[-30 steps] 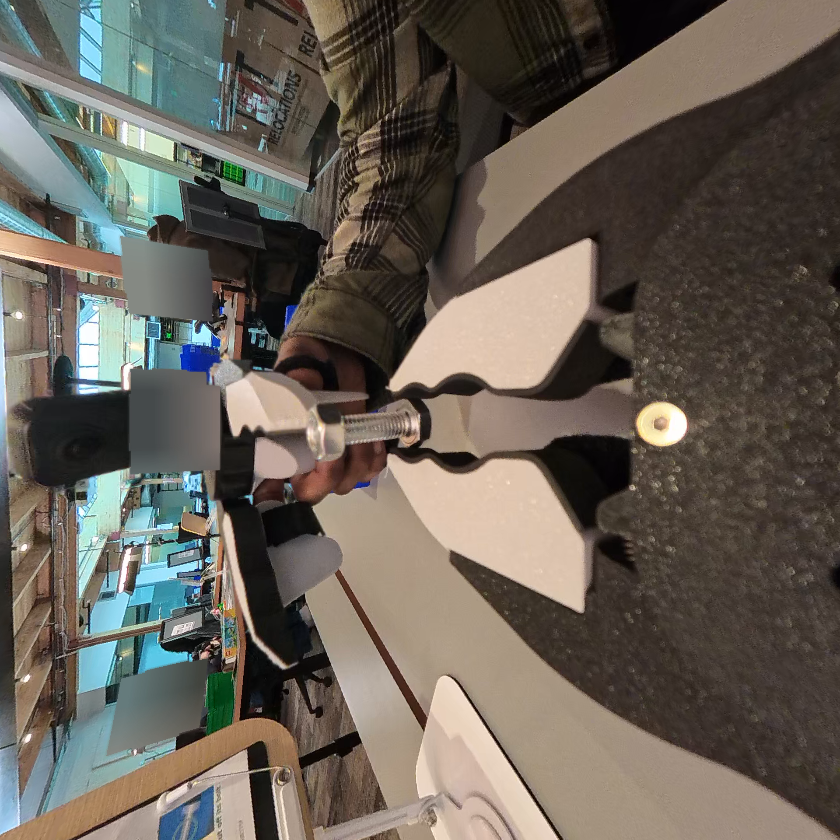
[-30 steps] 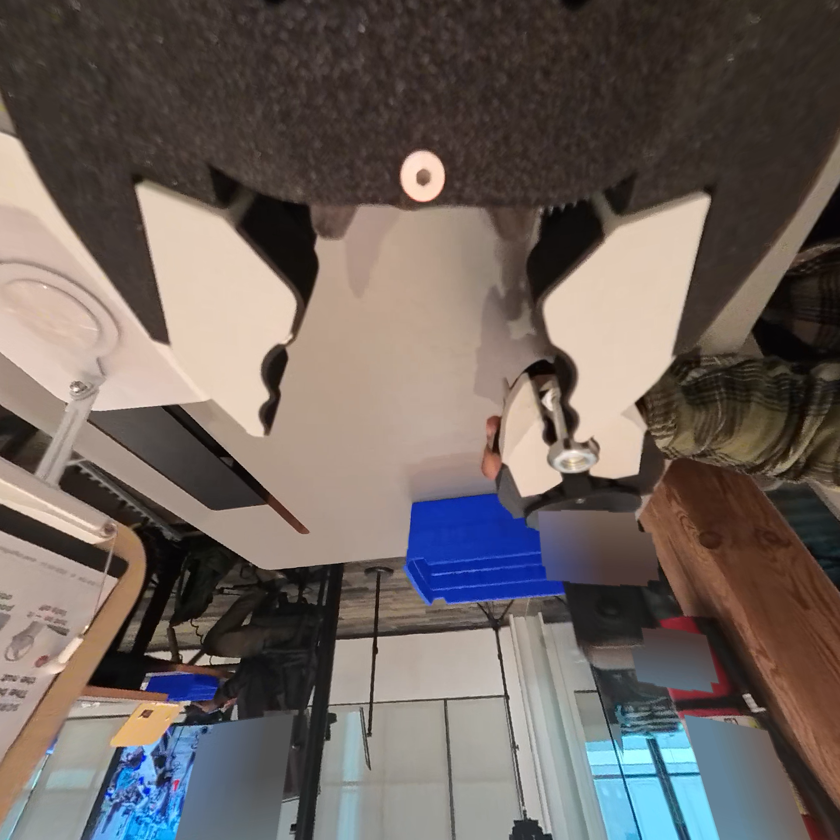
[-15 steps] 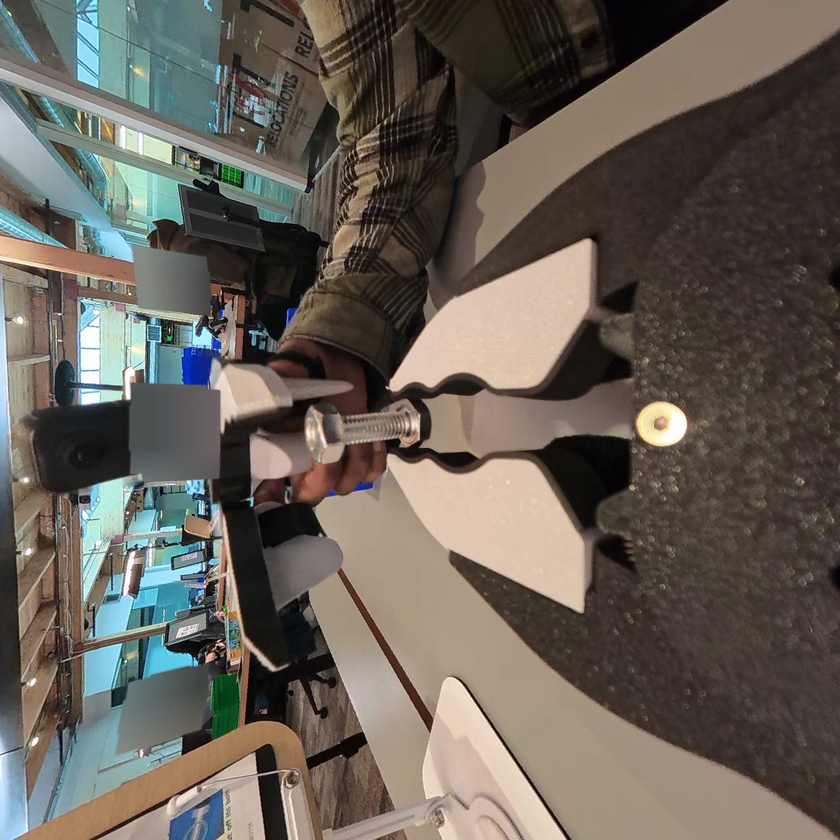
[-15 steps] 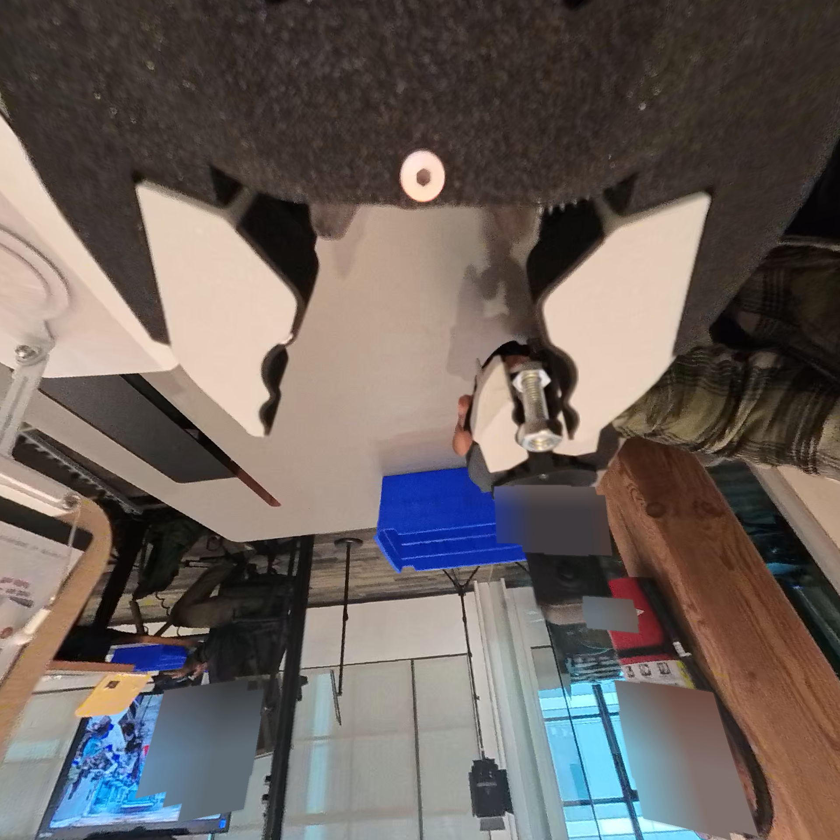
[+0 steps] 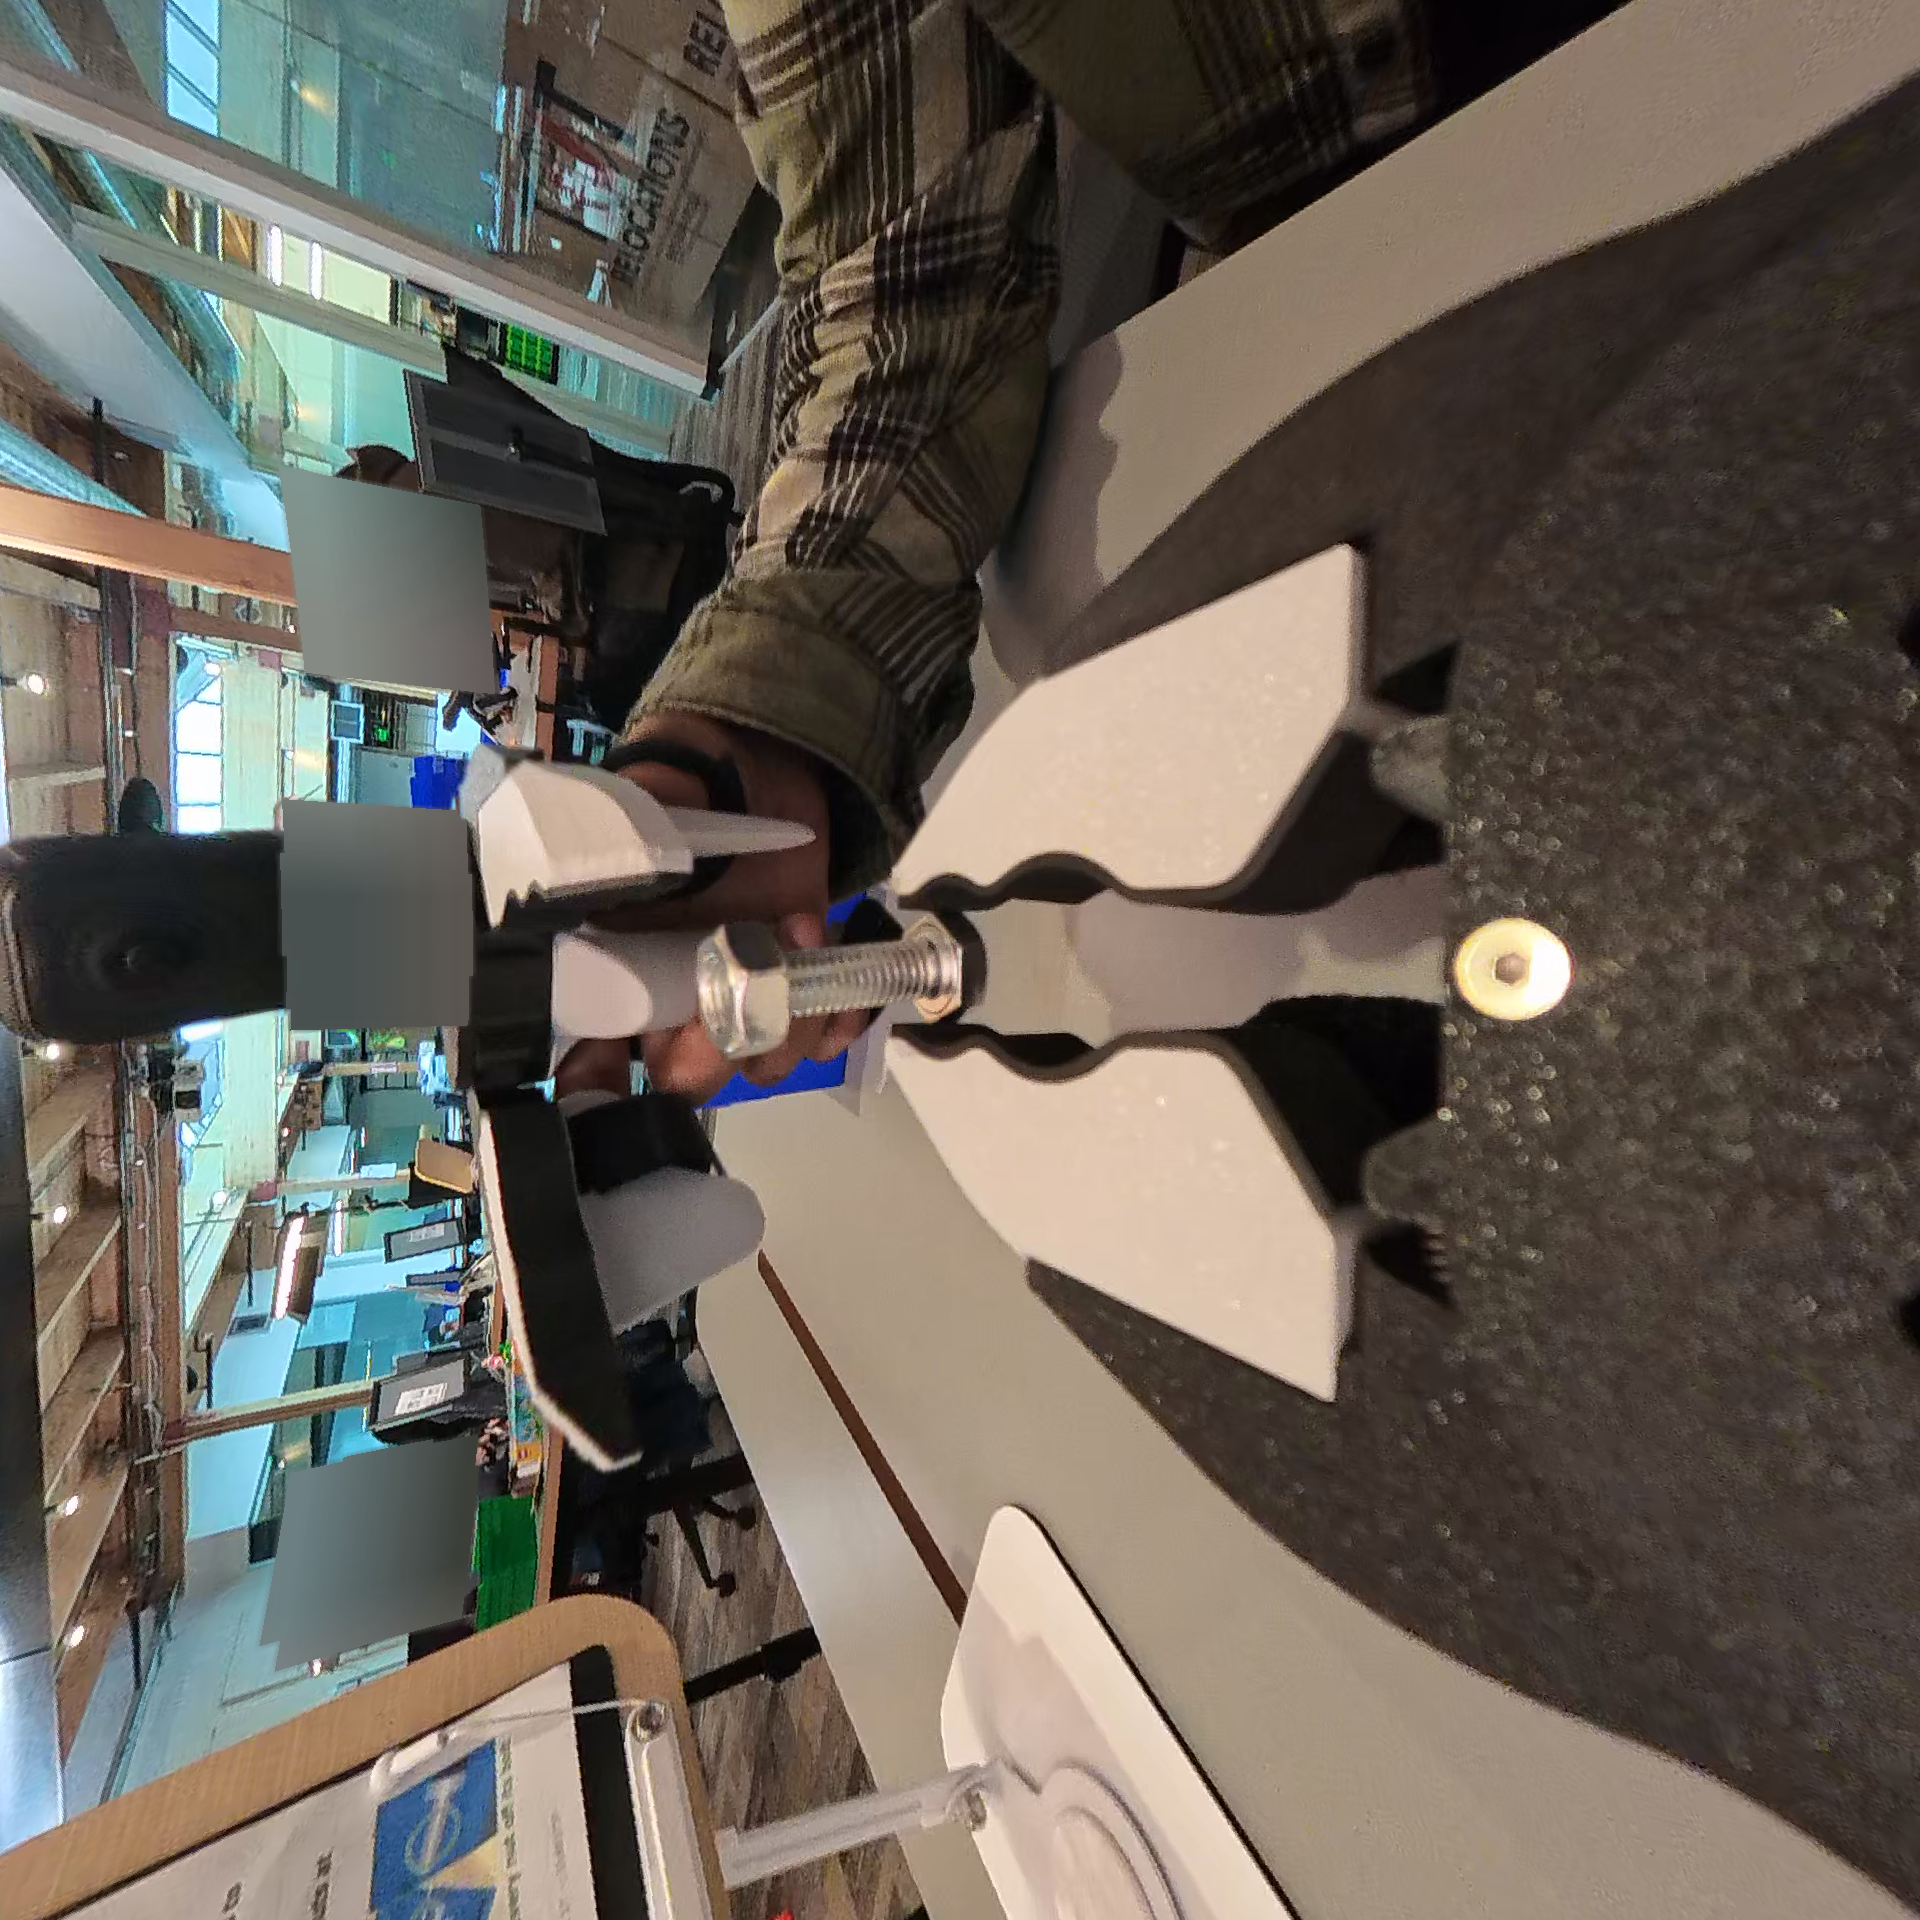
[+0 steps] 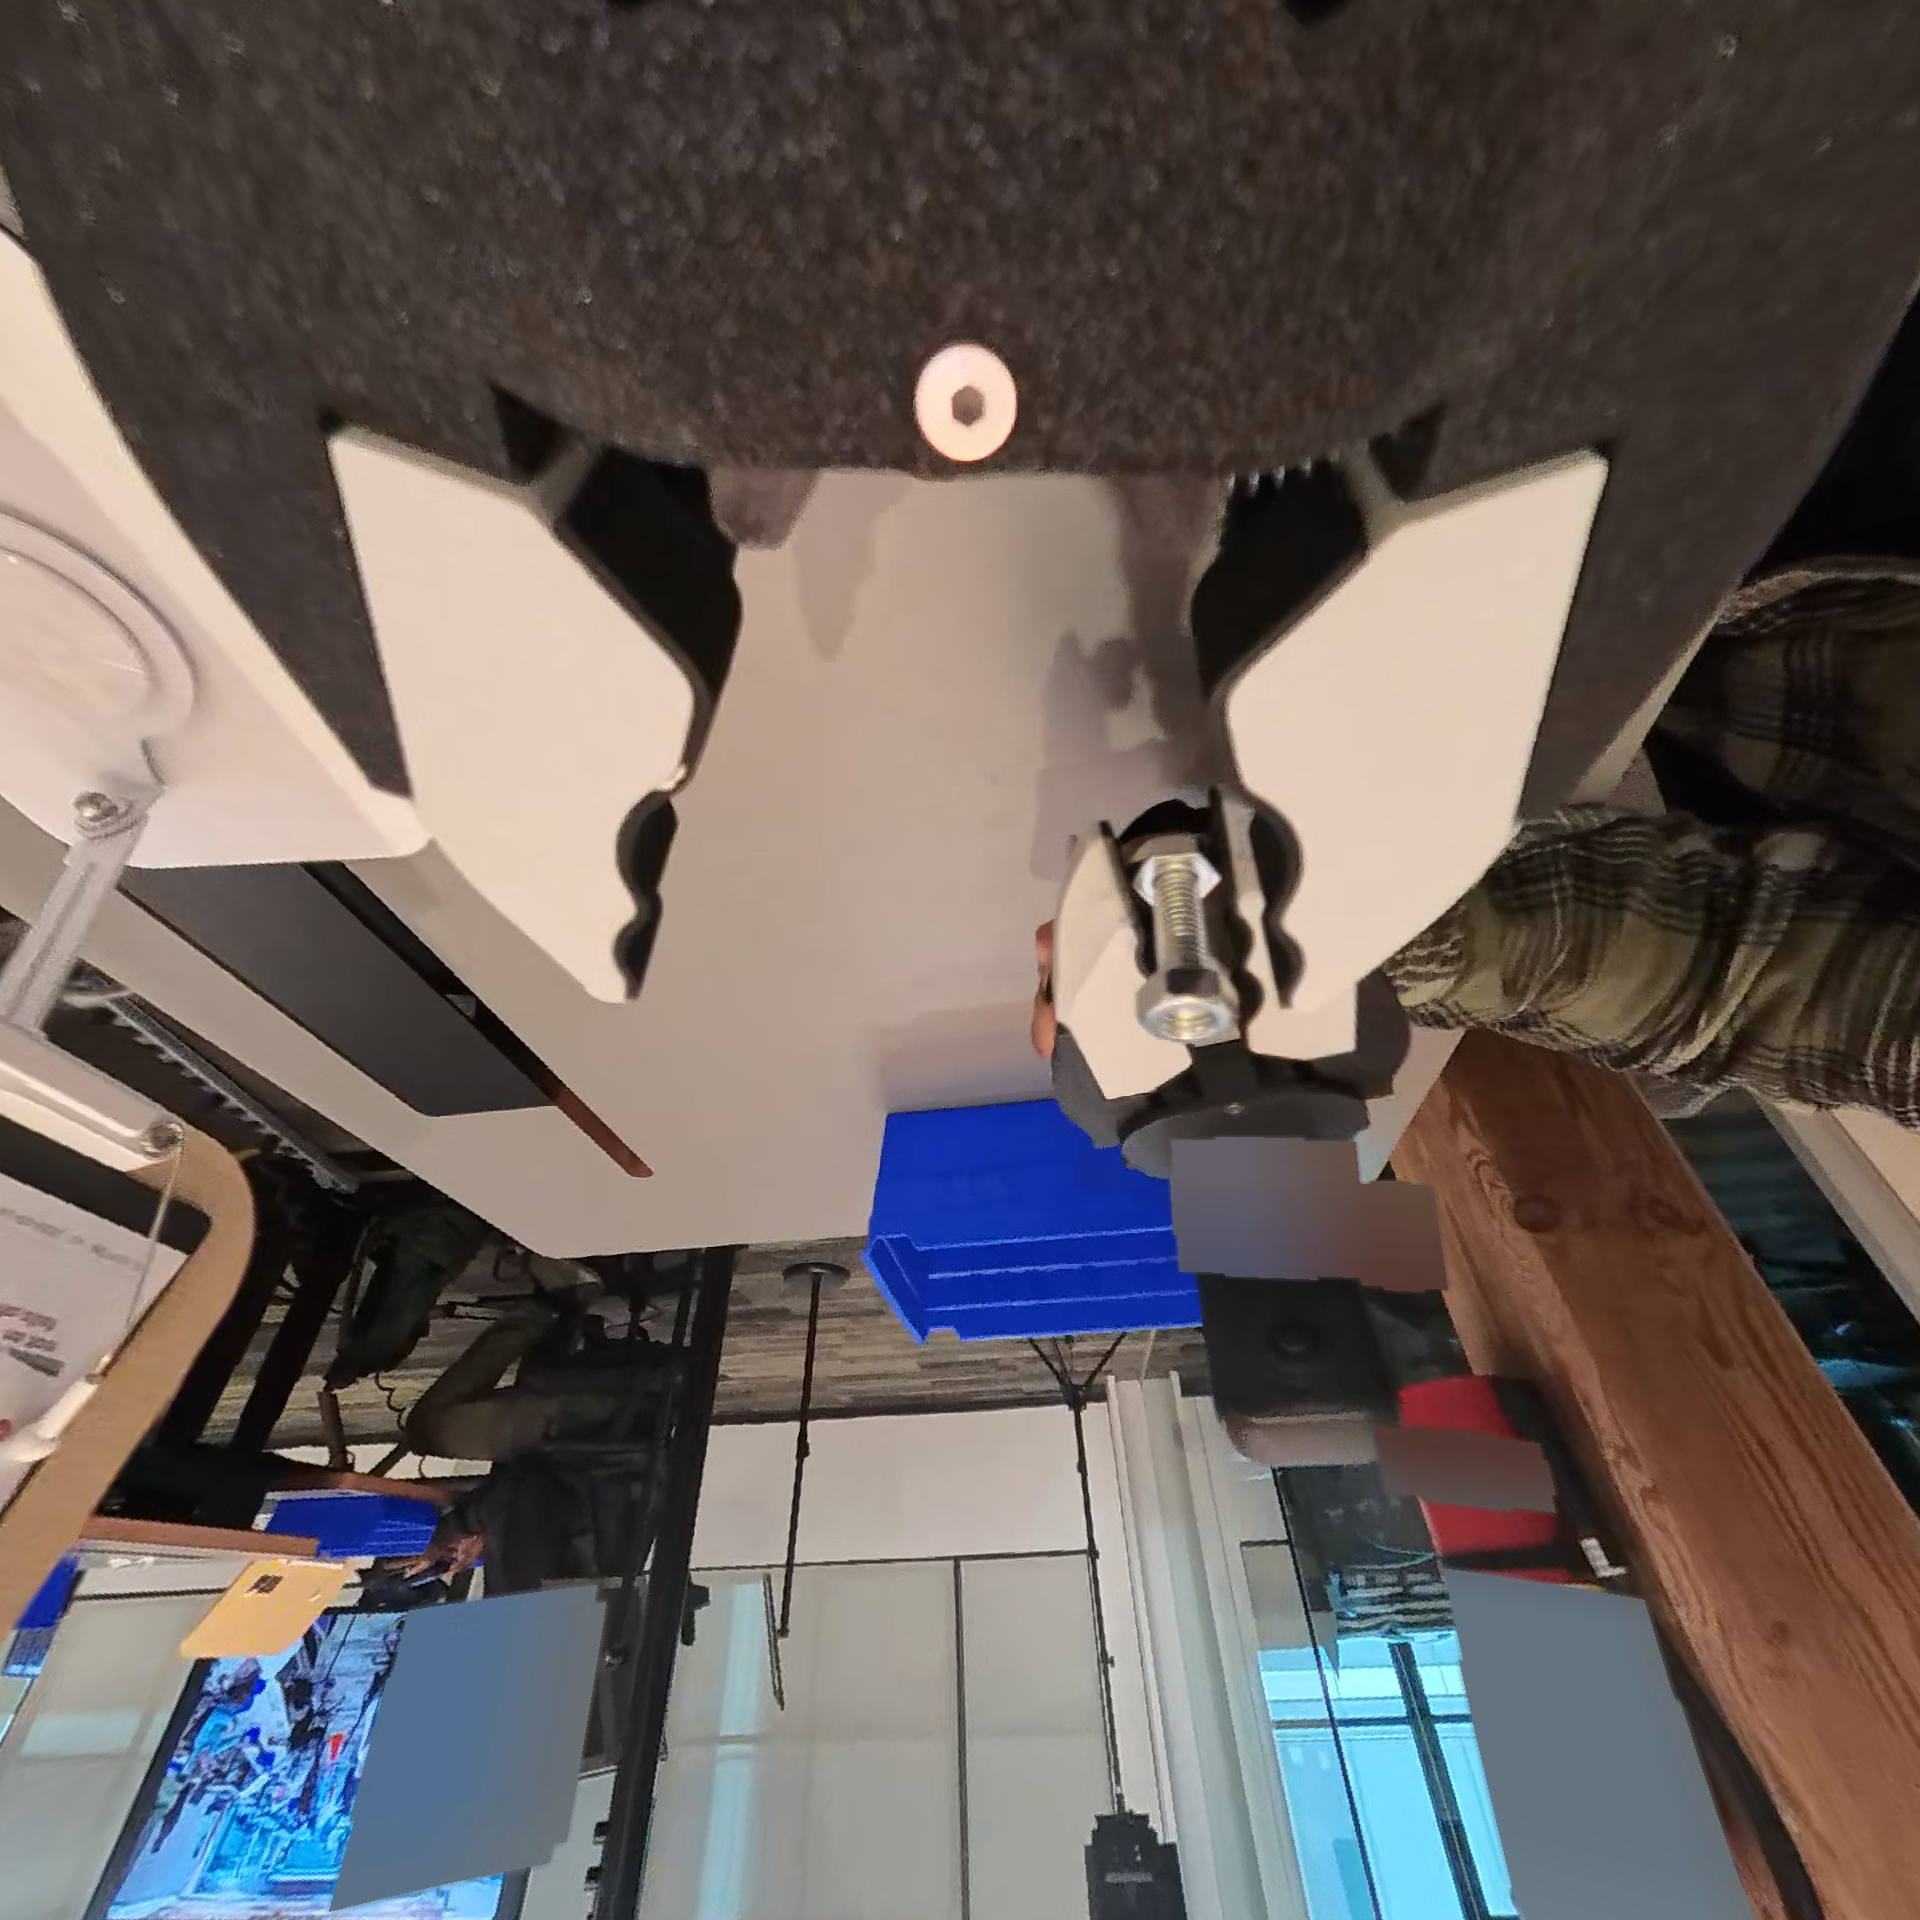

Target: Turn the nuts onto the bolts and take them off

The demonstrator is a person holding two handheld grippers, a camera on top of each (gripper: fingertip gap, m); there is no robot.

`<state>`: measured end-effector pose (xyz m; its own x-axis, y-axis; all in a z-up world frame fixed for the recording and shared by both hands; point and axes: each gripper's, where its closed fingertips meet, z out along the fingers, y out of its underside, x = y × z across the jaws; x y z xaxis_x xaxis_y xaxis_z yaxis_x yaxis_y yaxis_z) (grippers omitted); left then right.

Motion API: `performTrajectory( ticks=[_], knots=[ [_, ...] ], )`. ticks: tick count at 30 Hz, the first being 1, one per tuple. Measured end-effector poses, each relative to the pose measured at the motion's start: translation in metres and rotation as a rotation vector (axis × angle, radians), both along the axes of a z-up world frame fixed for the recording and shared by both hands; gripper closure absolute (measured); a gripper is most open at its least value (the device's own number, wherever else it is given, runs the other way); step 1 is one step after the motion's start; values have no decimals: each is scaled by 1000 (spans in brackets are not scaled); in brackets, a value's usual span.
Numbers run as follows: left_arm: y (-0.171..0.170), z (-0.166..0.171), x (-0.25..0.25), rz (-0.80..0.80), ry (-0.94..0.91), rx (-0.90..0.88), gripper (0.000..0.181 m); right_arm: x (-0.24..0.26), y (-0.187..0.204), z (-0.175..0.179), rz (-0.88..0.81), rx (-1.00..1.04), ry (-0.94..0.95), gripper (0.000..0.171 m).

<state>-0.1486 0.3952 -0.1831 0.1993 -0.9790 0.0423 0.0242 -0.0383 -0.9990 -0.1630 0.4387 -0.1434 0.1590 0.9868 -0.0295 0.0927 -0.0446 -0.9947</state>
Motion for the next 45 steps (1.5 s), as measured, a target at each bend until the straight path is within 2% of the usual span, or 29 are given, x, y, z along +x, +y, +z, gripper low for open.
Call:
performTrajectory(
  ticks=[2,5,6,11,15,24,32,38,45],
  knots=[
    [4,0,-2,32,5,8,161,-4,-3,1,-6,13,-15,66],
    [10,-2,-5,89,26,25,161,-11,-14,1,9,20,-44,97],
    [13,-3,-5,110,36,27,161,-14,-15,0,1,9,-50,100],
    [15,-2,-7,131,33,27,161,-24,-11,-10,-102,-7,-116,88],
    [13,3,-9,127,11,36,161,-10,6,-9,-188,11,-128,80],
    [15,4,-12,116,-24,8,161,-10,0,-1,-101,-16,-55,81],
    [9,11,-12,88,-66,25,161,4,14,2,-138,-45,-17,81],
    [8,10,-10,74,-68,18,161,-6,-2,8,-57,-31,8,80],
    [5,14,-11,62,-82,30,161,3,8,7,-100,-35,5,81]
  ],
)
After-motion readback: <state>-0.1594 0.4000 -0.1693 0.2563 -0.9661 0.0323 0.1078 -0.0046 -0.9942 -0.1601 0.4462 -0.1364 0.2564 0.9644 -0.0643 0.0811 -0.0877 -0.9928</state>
